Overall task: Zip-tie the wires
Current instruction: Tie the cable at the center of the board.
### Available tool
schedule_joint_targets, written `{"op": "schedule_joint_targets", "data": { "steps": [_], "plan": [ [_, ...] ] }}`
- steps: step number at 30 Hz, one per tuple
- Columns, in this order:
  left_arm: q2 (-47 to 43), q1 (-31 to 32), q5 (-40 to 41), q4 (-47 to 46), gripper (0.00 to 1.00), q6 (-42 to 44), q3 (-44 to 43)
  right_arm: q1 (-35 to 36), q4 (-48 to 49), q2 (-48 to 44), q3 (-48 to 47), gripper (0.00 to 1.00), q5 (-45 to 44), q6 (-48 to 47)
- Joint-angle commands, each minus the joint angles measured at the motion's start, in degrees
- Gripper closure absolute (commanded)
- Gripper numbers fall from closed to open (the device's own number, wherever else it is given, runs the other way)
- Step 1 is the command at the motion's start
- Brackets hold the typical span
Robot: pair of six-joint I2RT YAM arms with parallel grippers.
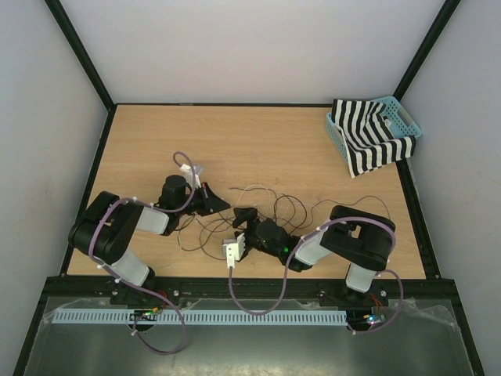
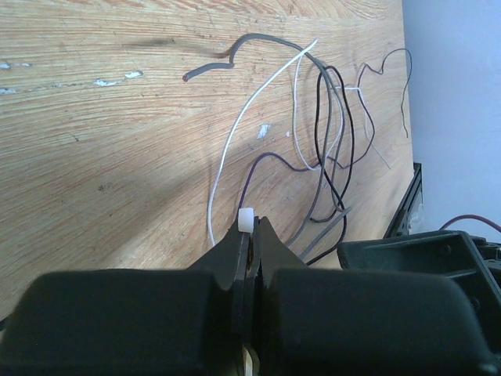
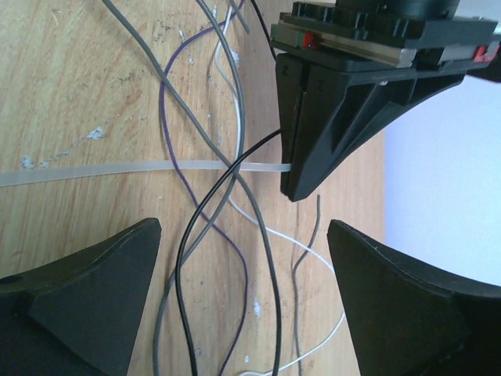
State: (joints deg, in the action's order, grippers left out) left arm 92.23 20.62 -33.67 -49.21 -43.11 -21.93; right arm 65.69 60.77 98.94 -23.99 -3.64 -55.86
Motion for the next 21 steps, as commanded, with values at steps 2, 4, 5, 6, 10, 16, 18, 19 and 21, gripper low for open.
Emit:
{"op": "schedule_joint_targets", "data": {
  "steps": [2, 4, 5, 6, 10, 16, 18, 19, 21],
  "plan": [
    [-1.5, 0.2, -1.5, 0.3, 1.0, 0.3, -1.5, 0.7, 1.9, 4.1, -1.8, 0.01, -2.9, -6.4],
    [-1.5, 0.3, -1.6, 0.5, 1.0, 0.2, -1.7, 0.7, 2.0, 5.4, -2.8, 0.01, -3.3, -7.7],
    [-1.5, 0.3, -1.8, 0.5, 1.0, 0.2, -1.9, 0.7, 2.0, 6.0, -3.3, 0.01, -3.3, -8.3],
    [-1.6, 0.3, -2.0, 0.6, 1.0, 0.1, -2.0, 0.7, 2.0, 6.5, -3.8, 0.01, -3.2, -9.0],
    [-1.8, 0.5, -2.4, 0.6, 1.0, -0.5, -2.2, 0.7, 2.1, 8.8, -5.5, 0.01, -3.2, -11.5],
    [-2.4, 0.9, -2.7, 0.6, 1.0, -1.1, -2.7, 0.7, 1.4, 10.3, -6.5, 0.01, -2.8, -13.6],
    [-2.5, 1.1, -2.8, 0.6, 1.0, -1.2, -2.8, 0.7, 1.2, 10.5, -6.5, 0.01, -2.7, -14.1],
    [-2.4, 1.1, -2.9, 0.6, 1.0, -1.3, -2.8, 0.7, 1.2, 10.6, -6.5, 0.01, -2.7, -14.2],
    [-2.4, 1.3, -3.1, 0.7, 1.0, -1.5, -3.0, 0.7, 1.0, 10.5, -6.4, 0.01, -2.3, -14.4]
  ]
}}
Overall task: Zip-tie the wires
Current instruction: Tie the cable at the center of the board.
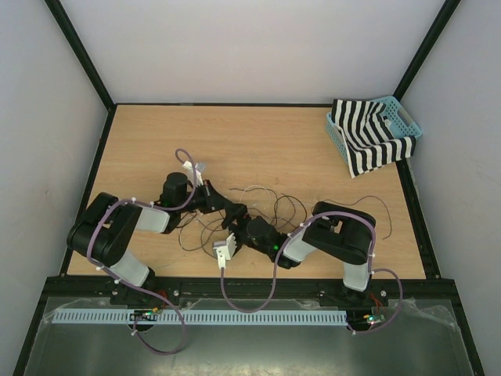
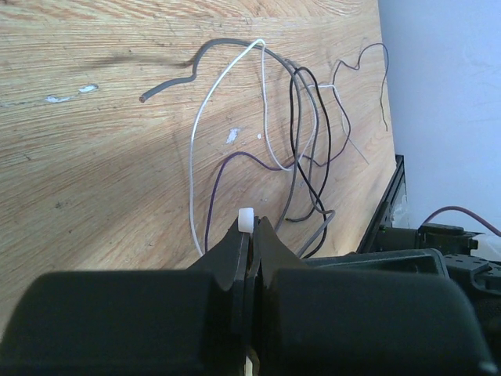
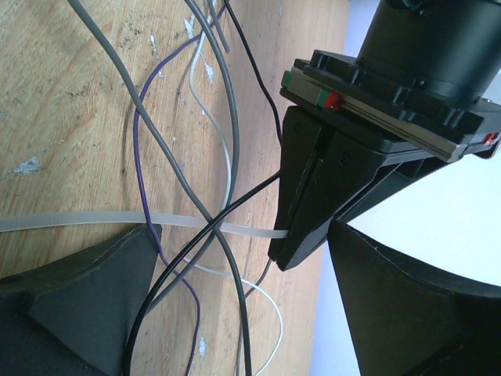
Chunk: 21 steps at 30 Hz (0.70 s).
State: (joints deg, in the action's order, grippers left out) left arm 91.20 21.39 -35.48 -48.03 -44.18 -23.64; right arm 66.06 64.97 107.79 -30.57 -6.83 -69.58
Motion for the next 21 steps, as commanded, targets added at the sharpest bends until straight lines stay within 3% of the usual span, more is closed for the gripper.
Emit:
{"op": "schedule_joint_targets", "data": {
  "steps": [1, 9, 21],
  "plan": [
    [-1.3, 0.6, -1.3, -0.6, 1.0, -0.7, -1.3, 0.3, -3.0, 1.7, 0.2, 0.01, 1.1, -0.6],
    [-0.8, 0.8, -0.5, -0.3, 1.0, -1.0, -1.8, 1.2, 2.4, 0.9, 1.9, 0.01, 2.9, 2.2],
    [1.4, 0.7, -0.8, 0.2, 1.0, -2.2, -2.4, 4.8, 14.3, 4.7, 4.3, 0.01, -1.4, 4.0]
  ]
}}
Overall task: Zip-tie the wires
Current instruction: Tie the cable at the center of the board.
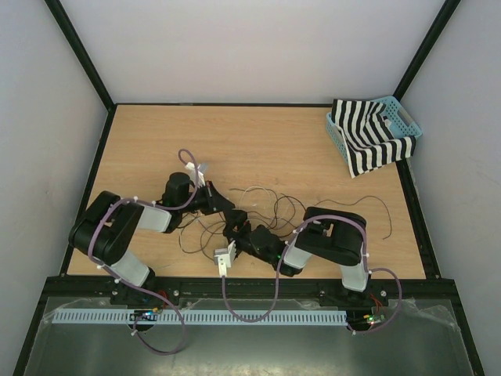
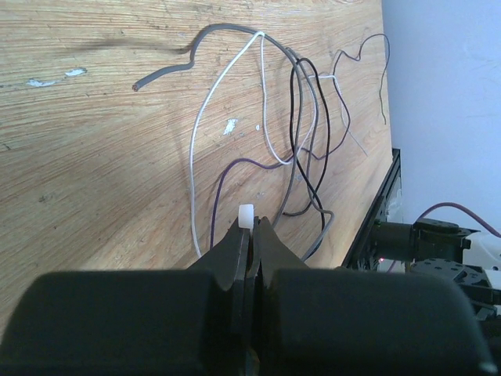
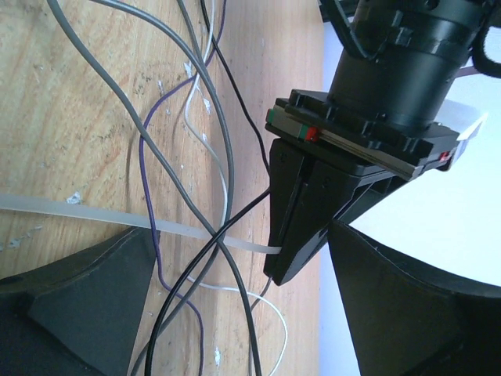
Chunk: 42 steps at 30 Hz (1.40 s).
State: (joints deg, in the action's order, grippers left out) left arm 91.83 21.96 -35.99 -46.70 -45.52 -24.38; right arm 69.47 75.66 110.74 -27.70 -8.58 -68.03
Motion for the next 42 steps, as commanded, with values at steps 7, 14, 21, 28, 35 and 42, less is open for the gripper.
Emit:
{"op": "schedule_joint_targets", "data": {
  "steps": [7, 14, 21, 28, 35, 42],
  "plan": [
    [1.8, 0.0, -0.2, -1.0, 1.0, -1.3, -2.2, 2.0, 5.0, 1.6, 2.9, 0.01, -0.3, 2.8],
    [2.9, -0.1, -0.8, -0.9, 1.0, -2.3, -2.9, 2.4, 8.5, 2.4, 3.8, 0.01, -0.7, 3.8],
    [3.2, -0.1, -0.7, -0.4, 1.0, -2.1, -2.9, 4.0, 8.9, 3.3, 3.2, 0.0, -1.4, 3.1],
    [3.4, -0.1, -0.6, 0.1, 1.0, -1.9, -3.2, 5.4, 8.4, 3.4, 2.9, 0.01, -1.4, 3.1],
    [3.7, -0.1, -0.8, 0.4, 1.0, -1.9, -3.4, 6.1, 8.2, 4.4, 2.2, 0.0, -1.6, 2.1],
    [4.4, -0.1, -1.2, 0.4, 1.0, -2.0, -4.0, 7.1, 7.2, 4.9, 2.0, 0.04, -1.8, 1.0]
  ]
}}
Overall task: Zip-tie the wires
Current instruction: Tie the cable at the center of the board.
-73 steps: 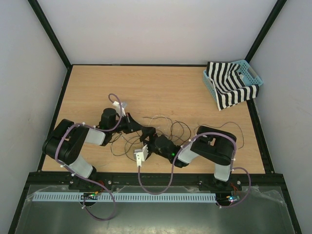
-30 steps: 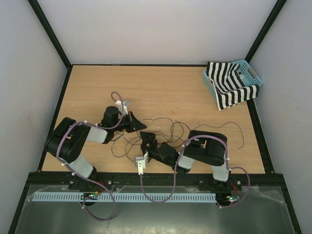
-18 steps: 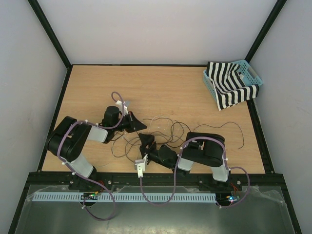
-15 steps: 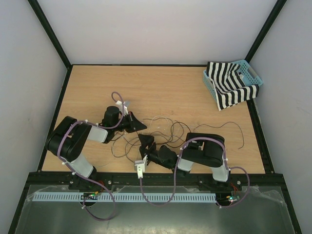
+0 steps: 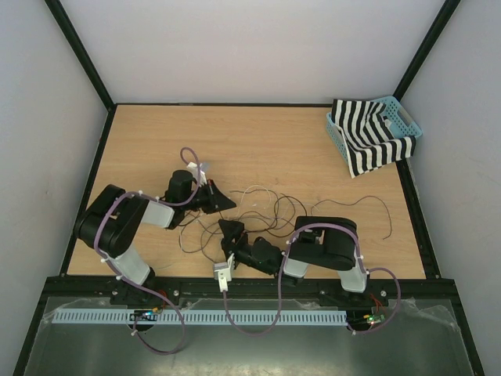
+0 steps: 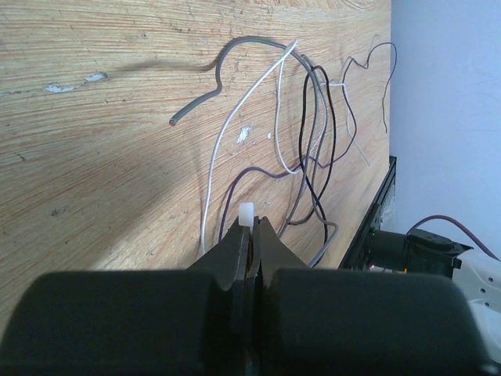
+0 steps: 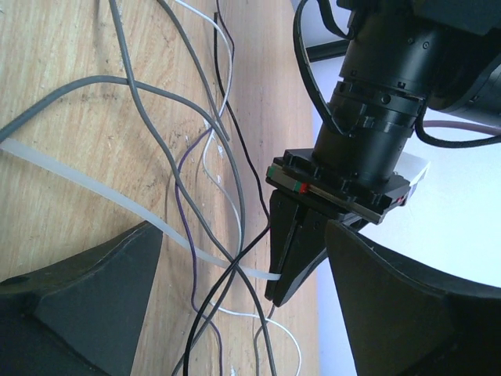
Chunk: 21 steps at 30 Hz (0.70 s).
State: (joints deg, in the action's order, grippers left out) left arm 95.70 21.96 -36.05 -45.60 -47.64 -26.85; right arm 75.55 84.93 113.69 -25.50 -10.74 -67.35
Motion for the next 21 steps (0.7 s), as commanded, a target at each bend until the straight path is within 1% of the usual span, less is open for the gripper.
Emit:
{"op": "schedule_joint_targets", "data": {
  "steps": [1, 5, 17, 21],
  "plan": [
    [0.6, -0.1, -1.1, -0.7, 1.0, 0.2, -1.5, 1.2, -2.3, 2.1, -0.3, 0.06, 0.3, 0.2],
    [0.9, -0.1, -1.1, -0.5, 1.0, 0.3, -1.6, 1.6, -2.6, 2.4, -0.2, 0.13, 0.1, 0.1],
    [1.3, -0.1, -1.3, -0.5, 1.0, 0.2, -1.8, 2.3, -3.8, 2.9, -0.6, 0.45, 1.7, 0.4],
    [1.4, -0.1, -1.4, -0.5, 1.0, 0.1, -1.7, 2.5, -4.4, 3.0, -1.0, 0.5, 2.4, 0.6]
  ]
}}
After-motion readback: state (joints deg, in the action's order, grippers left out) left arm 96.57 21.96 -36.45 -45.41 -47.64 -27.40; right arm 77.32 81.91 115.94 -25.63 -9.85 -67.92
